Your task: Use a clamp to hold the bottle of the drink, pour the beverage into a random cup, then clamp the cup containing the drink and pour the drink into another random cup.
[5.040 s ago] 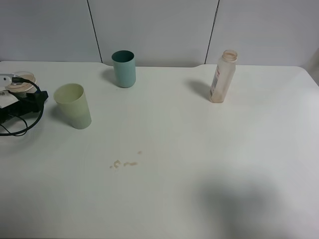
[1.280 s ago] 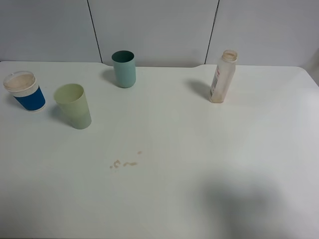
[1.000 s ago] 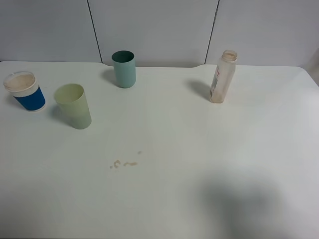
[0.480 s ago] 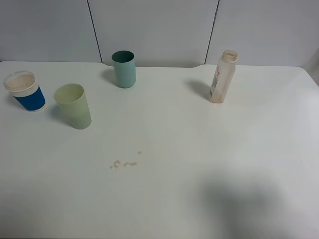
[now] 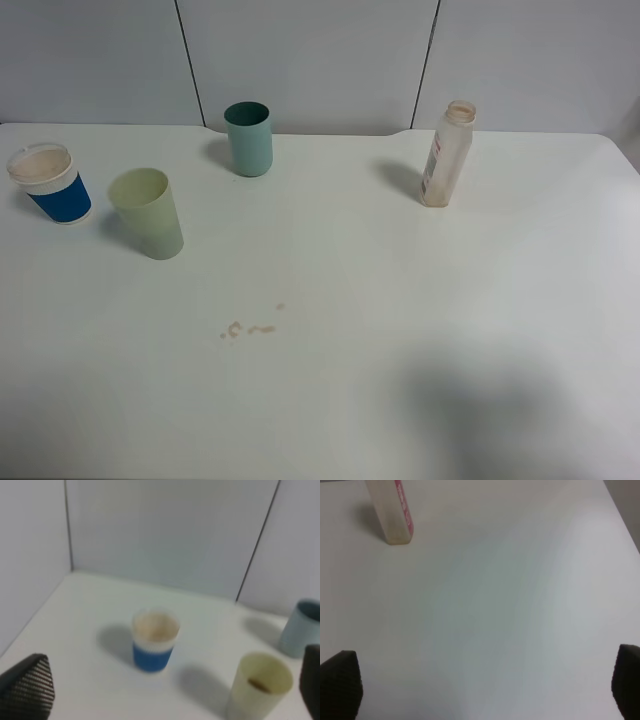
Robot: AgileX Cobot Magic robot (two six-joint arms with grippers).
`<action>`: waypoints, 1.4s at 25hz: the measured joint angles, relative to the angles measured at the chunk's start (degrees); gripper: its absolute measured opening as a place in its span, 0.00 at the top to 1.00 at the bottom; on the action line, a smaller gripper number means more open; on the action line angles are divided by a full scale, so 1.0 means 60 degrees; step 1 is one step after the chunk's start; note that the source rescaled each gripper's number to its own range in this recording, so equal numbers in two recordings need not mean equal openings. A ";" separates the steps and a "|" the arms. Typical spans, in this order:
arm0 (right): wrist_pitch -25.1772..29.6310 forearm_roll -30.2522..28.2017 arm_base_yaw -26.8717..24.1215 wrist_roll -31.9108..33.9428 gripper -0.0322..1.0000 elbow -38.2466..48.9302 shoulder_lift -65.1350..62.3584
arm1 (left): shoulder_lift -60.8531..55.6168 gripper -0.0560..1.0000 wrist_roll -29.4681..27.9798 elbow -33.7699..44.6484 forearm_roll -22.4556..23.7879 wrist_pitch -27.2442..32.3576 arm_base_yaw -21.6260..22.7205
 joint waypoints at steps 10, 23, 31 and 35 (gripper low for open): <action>0.0000 -0.0019 0.0000 0.0000 0.00 0.0000 0.0000 | 0.0000 0.01 0.0638 -0.0356 -0.0041 0.2550 0.0000; 0.0000 -0.0019 0.0000 0.0000 0.00 0.0000 0.0000 | -0.0380 0.02 0.0675 0.0289 -0.0287 0.3655 0.0000; 0.0000 -0.0019 0.0000 0.0000 0.00 0.0000 0.0000 | -0.1261 0.02 0.0673 0.0591 -0.0318 0.3371 0.0341; 0.0000 -0.0019 0.0000 0.0000 0.00 0.0000 0.0000 | -0.1327 0.02 0.0981 0.0637 -0.0560 0.3360 0.0625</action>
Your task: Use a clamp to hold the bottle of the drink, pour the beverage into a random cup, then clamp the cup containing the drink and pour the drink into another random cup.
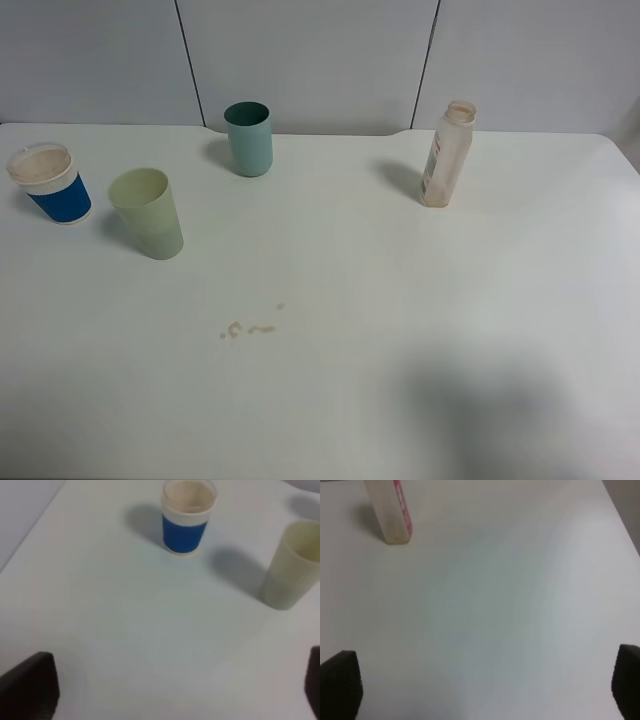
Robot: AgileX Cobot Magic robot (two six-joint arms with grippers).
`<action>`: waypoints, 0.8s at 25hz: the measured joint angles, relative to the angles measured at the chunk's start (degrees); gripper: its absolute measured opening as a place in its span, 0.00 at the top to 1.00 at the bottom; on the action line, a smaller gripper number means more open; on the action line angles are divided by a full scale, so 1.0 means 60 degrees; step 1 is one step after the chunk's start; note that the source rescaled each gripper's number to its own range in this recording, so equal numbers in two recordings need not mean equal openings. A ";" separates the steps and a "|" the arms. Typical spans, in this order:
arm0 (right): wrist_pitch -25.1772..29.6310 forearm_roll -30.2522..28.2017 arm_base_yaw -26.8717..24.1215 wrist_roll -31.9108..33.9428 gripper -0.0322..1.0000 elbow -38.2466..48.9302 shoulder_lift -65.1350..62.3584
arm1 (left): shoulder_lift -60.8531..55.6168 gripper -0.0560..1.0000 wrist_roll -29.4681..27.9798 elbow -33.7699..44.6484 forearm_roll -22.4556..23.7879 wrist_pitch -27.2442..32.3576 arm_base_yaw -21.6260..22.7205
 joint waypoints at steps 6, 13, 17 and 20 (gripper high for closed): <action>0.0000 0.0000 0.0000 0.0000 0.00 0.0000 0.0000 | 0.0000 0.02 0.0882 0.0015 -0.0688 -0.0050 0.0104; 0.0000 0.0000 0.0000 0.0000 0.00 0.0000 0.0000 | 0.0000 0.02 0.0937 0.0015 -0.0715 -0.0049 0.0104; 0.0000 0.0000 0.0000 0.0000 0.00 0.0000 0.0000 | 0.0000 0.02 0.0937 0.0015 -0.0715 -0.0049 0.0104; 0.0000 0.0000 0.0000 0.0000 0.00 0.0000 0.0000 | 0.0000 0.02 0.0937 0.0015 -0.0707 -0.0049 -0.0095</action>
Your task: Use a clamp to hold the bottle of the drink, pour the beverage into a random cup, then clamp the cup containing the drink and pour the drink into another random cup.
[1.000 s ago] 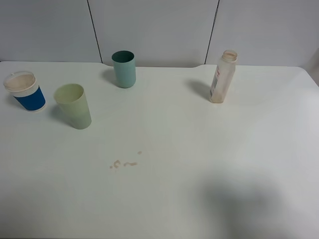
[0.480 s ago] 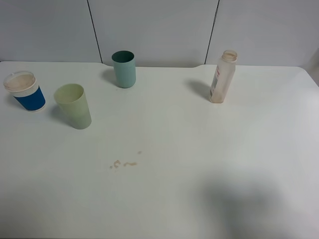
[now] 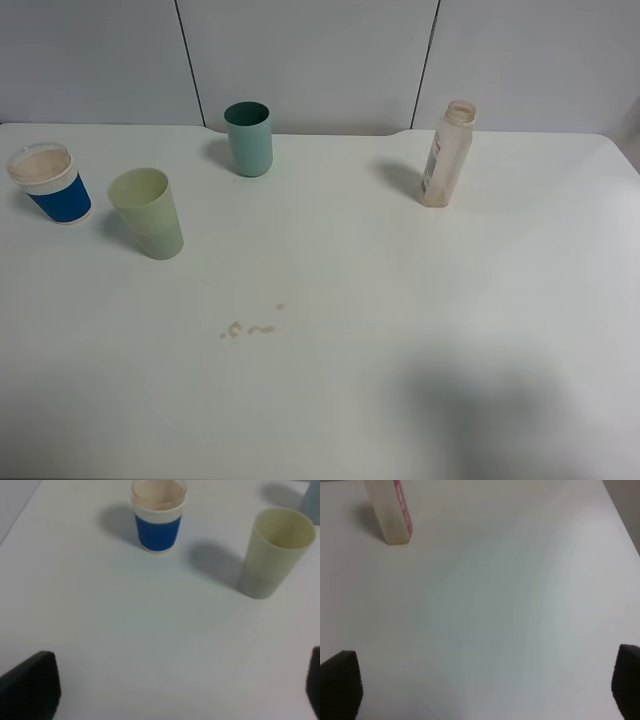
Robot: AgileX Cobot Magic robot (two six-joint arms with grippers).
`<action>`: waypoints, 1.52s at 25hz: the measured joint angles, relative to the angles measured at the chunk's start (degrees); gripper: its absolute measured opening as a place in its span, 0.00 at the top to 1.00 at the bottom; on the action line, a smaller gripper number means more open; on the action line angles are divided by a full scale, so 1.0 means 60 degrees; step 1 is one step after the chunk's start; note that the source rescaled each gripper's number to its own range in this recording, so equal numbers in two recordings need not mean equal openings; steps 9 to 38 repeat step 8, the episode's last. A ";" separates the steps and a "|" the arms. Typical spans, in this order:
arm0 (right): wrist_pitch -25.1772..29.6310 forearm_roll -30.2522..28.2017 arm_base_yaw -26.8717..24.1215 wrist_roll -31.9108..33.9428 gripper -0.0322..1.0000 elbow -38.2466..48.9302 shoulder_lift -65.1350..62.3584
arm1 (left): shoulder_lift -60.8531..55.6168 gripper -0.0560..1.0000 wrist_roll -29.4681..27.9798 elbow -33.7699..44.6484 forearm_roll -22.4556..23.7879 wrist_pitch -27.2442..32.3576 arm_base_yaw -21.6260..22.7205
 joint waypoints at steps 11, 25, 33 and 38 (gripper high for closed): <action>0.0000 0.0000 0.0000 0.0000 0.00 0.0000 0.0000 | 0.0000 0.02 0.0000 0.0000 0.0000 0.0000 -0.1070; 0.0000 0.0000 0.0000 0.0000 0.00 0.0000 0.0000 | 0.0000 0.02 0.0000 0.0000 0.0000 0.0000 -0.1070; 0.0000 0.0000 0.0000 0.0000 0.00 0.0000 0.0000 | 0.0000 0.02 0.0000 0.0000 0.0000 0.0000 -0.1070; 0.0000 0.0000 0.0000 0.0000 0.00 0.0000 0.0000 | 0.0000 0.02 0.0000 0.0000 0.0000 0.0000 -0.1070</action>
